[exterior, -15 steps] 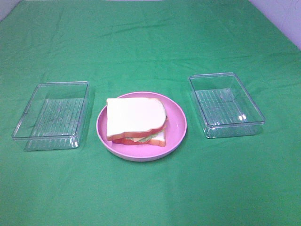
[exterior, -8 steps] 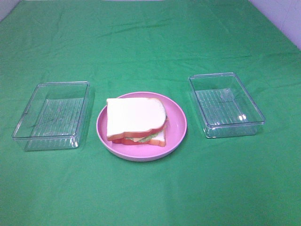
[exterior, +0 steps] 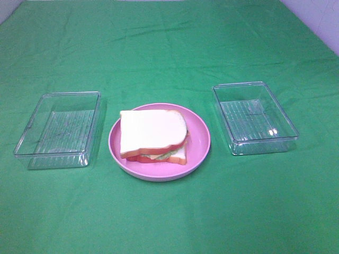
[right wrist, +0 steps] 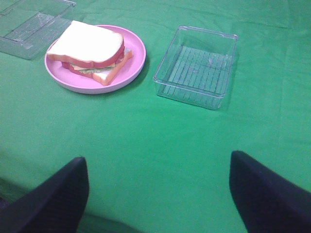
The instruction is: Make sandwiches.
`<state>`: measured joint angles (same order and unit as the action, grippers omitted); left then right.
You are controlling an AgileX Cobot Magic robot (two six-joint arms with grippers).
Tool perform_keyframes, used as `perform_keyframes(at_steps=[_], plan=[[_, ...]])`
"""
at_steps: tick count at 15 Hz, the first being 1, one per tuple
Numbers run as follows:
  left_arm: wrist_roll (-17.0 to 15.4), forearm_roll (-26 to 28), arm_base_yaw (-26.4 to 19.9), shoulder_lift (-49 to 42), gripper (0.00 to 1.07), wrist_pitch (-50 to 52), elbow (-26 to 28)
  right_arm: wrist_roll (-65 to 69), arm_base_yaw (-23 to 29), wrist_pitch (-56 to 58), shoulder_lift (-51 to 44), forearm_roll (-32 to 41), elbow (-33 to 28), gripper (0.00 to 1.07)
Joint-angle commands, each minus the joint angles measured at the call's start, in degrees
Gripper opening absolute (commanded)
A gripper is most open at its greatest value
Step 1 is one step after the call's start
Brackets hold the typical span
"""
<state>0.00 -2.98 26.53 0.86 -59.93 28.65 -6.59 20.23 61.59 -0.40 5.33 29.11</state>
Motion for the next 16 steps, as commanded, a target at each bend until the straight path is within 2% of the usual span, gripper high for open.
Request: perform_keyframes(at_steps=[1, 5, 6, 7, 12, 14, 16], plan=[[-0.34, 0.23, 0.11, -0.34, 0.74, 0.06, -0.06, -0.29, -0.23, -0.69, 0.11, 0.0, -0.17, 0.76], [-0.34, 0.23, -1.03, -0.34, 0.74, 0.06, -0.06, -0.29, -0.23, -0.69, 0.11, 0.11, -0.17, 0.76], [-0.34, 0.23, -6.88, -0.34, 0.74, 0.06, -0.06, -0.29, -2.06, -0.69, 0.11, 0.06, -0.17, 0.76], [-0.34, 0.23, -10.71, -0.34, 0.74, 0.06, -0.06, -0.29, -4.24, -0.69, 0.11, 0.11, -0.17, 0.76], [-0.34, 0.23, -24.01, -0.34, 0.74, 0.06, -0.06, -0.29, -17.93, -0.69, 0.11, 0.11, -0.17, 0.76], [-0.34, 0.23, -26.99, -0.4, 0.74, 0.06, -0.06, -0.29, -20.23, -0.69, 0.11, 0.11, -0.17, 0.76], [-0.34, 0.23, -27.04, -2.12, 0.74, 0.06, -0.06, -0.29, -20.11, -0.69, 0.11, 0.11, -0.17, 0.76]])
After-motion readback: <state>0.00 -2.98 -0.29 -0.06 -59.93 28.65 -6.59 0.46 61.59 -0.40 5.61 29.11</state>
